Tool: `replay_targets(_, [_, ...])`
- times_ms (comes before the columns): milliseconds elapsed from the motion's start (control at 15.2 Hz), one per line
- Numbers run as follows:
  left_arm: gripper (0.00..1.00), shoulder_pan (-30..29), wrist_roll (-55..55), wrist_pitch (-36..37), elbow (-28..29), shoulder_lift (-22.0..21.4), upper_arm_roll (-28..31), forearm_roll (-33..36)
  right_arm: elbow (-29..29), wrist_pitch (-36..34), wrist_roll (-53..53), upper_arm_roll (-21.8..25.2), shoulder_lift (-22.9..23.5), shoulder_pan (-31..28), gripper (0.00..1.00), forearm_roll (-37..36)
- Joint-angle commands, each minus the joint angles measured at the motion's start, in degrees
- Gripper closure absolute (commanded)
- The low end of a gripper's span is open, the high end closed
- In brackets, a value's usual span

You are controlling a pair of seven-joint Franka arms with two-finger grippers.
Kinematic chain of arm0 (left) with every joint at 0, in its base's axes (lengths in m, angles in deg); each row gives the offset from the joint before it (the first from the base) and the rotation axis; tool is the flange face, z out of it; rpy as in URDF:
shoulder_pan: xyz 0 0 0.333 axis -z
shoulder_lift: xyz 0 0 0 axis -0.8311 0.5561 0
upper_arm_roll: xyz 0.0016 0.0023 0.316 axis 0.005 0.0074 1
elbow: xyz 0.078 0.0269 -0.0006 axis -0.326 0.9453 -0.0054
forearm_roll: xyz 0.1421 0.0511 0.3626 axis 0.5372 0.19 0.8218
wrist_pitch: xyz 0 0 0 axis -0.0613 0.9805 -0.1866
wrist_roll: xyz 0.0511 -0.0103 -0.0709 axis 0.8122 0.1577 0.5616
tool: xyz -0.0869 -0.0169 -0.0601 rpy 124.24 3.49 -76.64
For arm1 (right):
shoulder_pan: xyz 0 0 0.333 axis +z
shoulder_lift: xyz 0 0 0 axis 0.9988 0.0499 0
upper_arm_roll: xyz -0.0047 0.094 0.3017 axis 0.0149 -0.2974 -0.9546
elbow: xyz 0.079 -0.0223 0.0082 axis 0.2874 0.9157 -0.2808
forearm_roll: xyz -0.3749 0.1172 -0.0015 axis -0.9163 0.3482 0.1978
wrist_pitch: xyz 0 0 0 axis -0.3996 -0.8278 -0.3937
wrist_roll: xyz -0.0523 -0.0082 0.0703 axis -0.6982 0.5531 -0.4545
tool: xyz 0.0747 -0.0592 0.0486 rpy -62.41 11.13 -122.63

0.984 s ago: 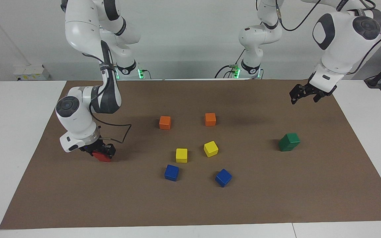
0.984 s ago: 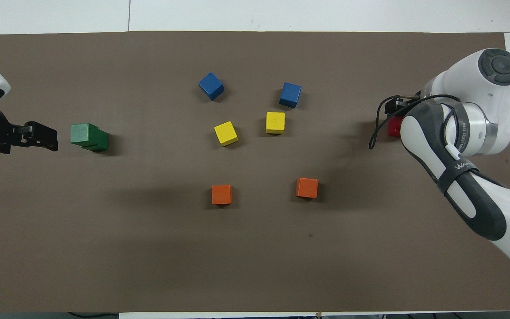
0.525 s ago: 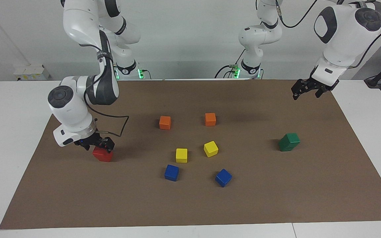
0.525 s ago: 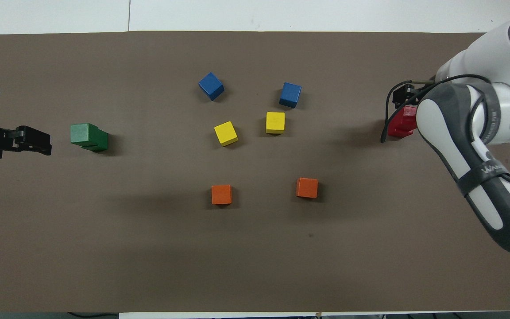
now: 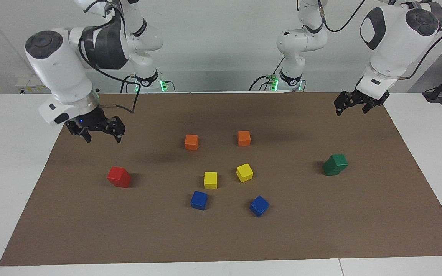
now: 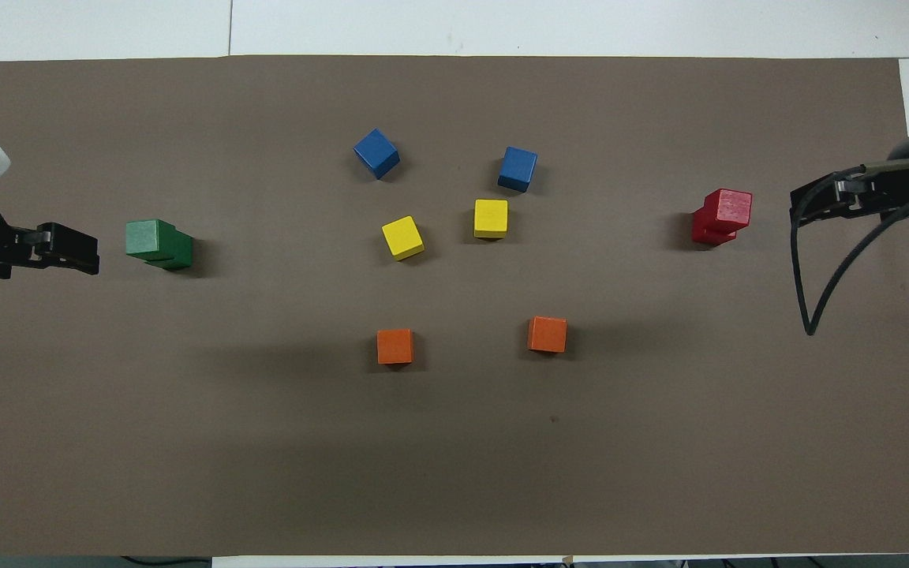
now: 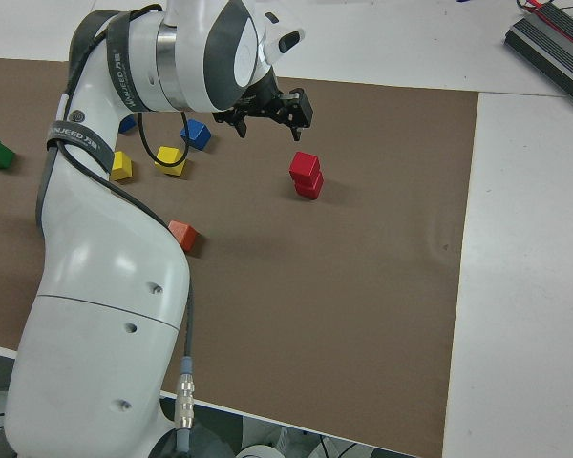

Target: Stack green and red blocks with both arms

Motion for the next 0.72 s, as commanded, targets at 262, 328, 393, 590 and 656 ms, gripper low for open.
replay_targets(262, [0.0, 0.75, -0.62, -0.97, -0.25, -0.19, 0.55, -0.64, 4.18, -3.62, 0.99, 0.38, -5.51, 1.1, 0.0, -0.25])
replay_targets(328, [0.0, 0.84, -0.53, -1.14, -0.25, -0.19, 0.46, -0.64, 4.36, -3.71, 0.99, 0.99, -5.6, 2.15, 0.0, -0.43])
replay_targets(393, [0.0, 0.84, -0.36, -1.14, -0.25, -0.19, 0.46, -0.64, 4.54, -3.45, 0.99, 2.3, -5.6, 2.86, 0.0, -0.34])
replay_targets(590, [0.0, 0.75, -0.27, -1.32, -0.34, -0.19, 0.46, -0.82, 4.45, -3.09, 0.99, 2.85, -5.52, 2.87, 0.0, -0.6])
replay_targets(656, [0.0, 0.75, -0.18, -1.4, -0.34, -0.19, 0.55, -0.82, 4.45, -2.83, 1.07, 2.85, -5.43, 2.6, 0.0, -0.78])
